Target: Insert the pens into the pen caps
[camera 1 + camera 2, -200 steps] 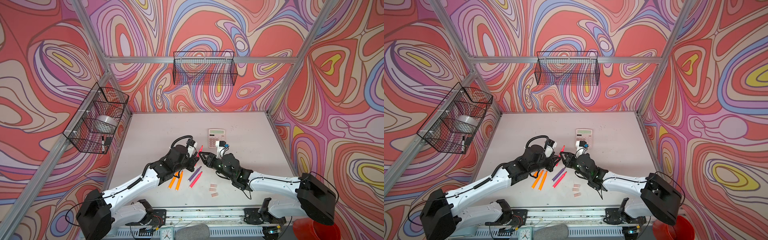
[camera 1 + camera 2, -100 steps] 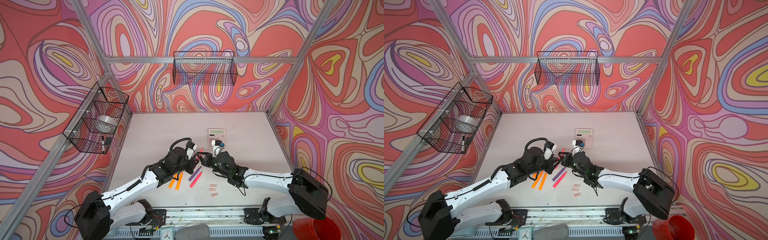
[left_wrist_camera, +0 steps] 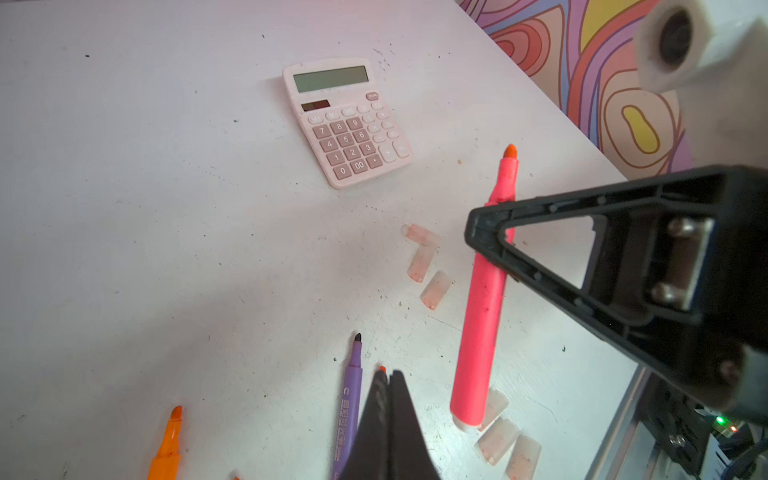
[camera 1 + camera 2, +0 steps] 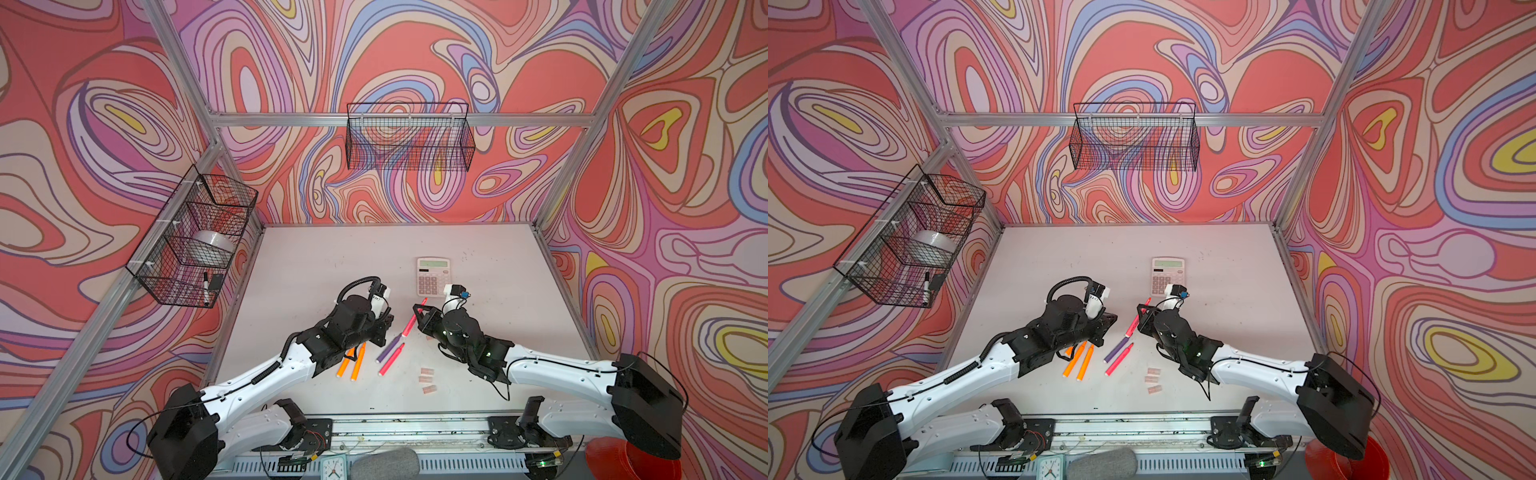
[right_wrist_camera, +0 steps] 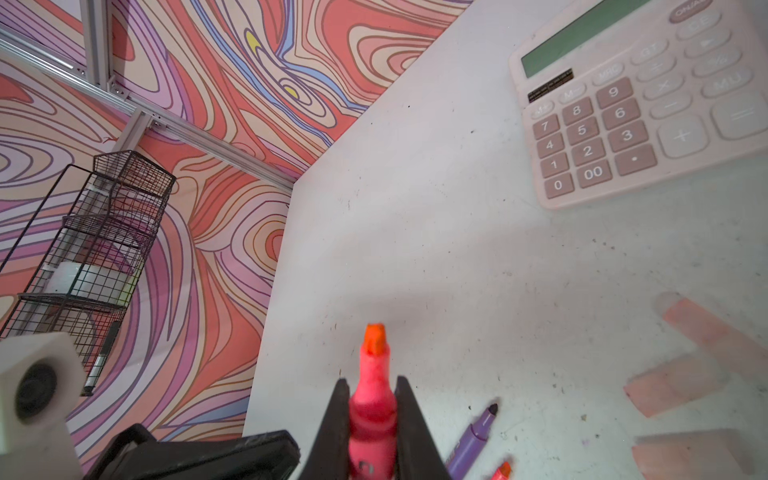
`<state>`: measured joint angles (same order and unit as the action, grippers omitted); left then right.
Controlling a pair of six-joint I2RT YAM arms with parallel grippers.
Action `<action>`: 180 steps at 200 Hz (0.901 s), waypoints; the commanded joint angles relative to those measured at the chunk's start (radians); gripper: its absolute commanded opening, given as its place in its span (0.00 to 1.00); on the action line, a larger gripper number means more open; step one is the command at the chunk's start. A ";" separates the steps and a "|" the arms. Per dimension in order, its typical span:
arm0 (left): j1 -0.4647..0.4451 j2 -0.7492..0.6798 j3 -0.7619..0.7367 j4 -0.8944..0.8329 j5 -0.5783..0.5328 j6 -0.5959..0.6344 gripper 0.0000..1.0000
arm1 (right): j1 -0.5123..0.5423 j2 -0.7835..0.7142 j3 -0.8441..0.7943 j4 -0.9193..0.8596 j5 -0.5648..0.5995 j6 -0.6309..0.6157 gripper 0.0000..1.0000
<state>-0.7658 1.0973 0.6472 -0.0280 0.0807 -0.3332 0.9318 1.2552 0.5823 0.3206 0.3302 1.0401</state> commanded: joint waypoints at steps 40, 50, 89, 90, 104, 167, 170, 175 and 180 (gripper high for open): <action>0.000 -0.125 -0.049 0.060 0.027 0.045 0.38 | 0.004 0.064 0.061 0.090 -0.075 -0.099 0.00; 0.000 -0.133 -0.039 0.051 0.041 0.055 0.60 | 0.004 0.073 0.082 0.089 -0.089 -0.109 0.00; 0.002 -0.119 -0.033 0.072 0.010 0.082 0.94 | 0.016 0.098 0.165 0.080 -0.133 -0.142 0.00; 0.002 -0.121 -0.033 0.072 0.007 0.082 0.94 | 0.017 0.098 0.167 0.079 -0.133 -0.144 0.00; 0.003 -0.133 -0.042 0.079 -0.014 0.095 0.95 | 0.028 0.097 0.191 0.064 -0.127 -0.159 0.00; 0.003 -0.136 -0.026 0.089 0.062 0.146 0.70 | 0.061 0.133 0.214 0.095 -0.162 -0.146 0.00; 0.003 -0.130 -0.025 0.088 0.063 0.146 0.68 | 0.064 0.135 0.216 0.095 -0.164 -0.145 0.00; 0.003 -0.120 -0.020 0.086 0.061 0.147 0.64 | 0.067 0.139 0.217 0.098 -0.166 -0.144 0.00; 0.003 -0.108 -0.014 0.084 0.062 0.148 0.61 | 0.071 0.142 0.218 0.101 -0.166 -0.143 0.00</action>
<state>-0.7654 0.9485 0.5957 0.0498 0.1207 -0.2176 0.9813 1.3731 0.7753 0.4046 0.1860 0.9028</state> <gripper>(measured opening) 0.701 0.141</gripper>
